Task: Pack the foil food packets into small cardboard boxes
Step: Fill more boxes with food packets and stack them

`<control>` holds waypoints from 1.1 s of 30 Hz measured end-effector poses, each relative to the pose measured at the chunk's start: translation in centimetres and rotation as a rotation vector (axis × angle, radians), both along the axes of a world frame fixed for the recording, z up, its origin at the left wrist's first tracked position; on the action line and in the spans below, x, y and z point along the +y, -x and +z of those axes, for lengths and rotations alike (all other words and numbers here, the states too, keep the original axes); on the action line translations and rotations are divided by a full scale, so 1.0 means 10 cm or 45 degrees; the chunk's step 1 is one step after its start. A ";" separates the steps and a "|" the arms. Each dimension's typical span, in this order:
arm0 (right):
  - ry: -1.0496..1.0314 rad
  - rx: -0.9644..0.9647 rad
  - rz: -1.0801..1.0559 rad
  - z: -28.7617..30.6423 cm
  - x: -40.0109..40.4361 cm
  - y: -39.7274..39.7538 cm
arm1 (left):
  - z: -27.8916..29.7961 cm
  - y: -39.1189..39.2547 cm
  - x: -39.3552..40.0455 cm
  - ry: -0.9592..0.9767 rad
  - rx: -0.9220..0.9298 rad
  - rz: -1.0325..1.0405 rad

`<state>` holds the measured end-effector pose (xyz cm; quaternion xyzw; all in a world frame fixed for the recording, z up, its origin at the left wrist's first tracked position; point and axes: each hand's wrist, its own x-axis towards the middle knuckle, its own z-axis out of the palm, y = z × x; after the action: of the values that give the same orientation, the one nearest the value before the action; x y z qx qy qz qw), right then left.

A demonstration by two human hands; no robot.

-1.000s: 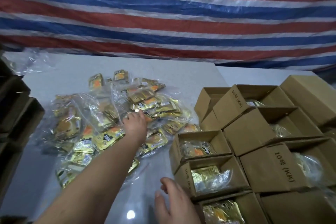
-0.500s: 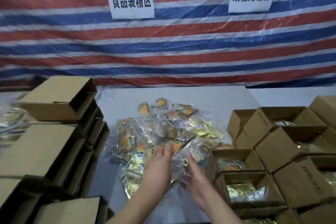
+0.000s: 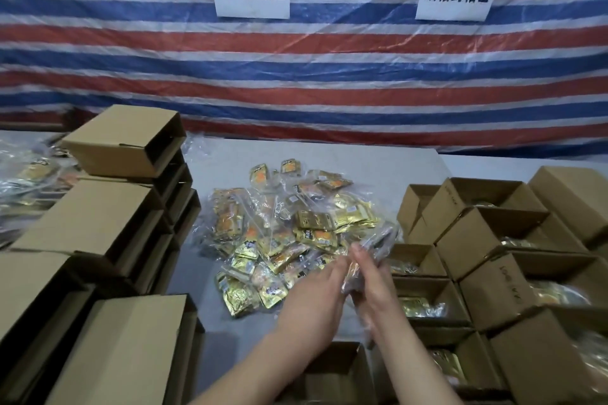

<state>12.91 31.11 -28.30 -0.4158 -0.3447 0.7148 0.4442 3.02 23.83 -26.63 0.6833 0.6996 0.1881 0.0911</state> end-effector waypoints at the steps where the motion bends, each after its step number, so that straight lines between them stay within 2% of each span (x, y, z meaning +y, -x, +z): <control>1: -0.024 -0.053 -0.027 0.00 -0.01 -0.04 | -0.02 -0.02 -0.04 0.025 -0.053 -0.038; 4: 0.008 -0.048 -0.050 -0.01 -0.04 -0.21 | -0.07 0.03 -0.22 0.053 -0.450 -0.086; 6: 0.080 -0.064 -0.049 -0.02 -0.06 -0.33 | -0.18 0.15 -0.35 0.033 -0.784 0.056; 8: 0.089 -0.113 -0.073 -0.05 -0.07 -0.40 | -0.39 0.32 -0.47 0.042 -0.926 0.298; 10: -0.004 -0.248 -0.071 -0.09 -0.12 -0.40 | -0.64 0.46 -0.61 0.142 -0.907 0.471; 13: -0.281 -0.588 0.035 -0.19 -0.28 -0.33 | -1.02 0.56 -0.79 0.372 -0.776 0.523; 17: -0.617 -0.781 0.432 -0.39 -0.51 -0.22 | -1.36 0.54 -0.92 0.535 -0.867 0.520; 24: -1.013 -1.186 1.140 -0.71 -0.61 -0.21 | -1.64 0.48 -0.93 0.373 -1.098 0.482; 29: -0.950 -1.216 1.373 -0.78 -0.52 -0.18 | -1.72 0.50 -0.94 0.333 -1.164 0.444; 33: -1.003 -1.286 1.630 -0.84 -0.49 -0.14 | -1.83 0.50 -0.93 0.350 -1.169 0.492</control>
<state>14.34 26.23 -36.74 -0.2266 -0.8836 0.3879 -0.1323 -1.98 14.53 -44.90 0.3703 0.7191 0.3884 0.4414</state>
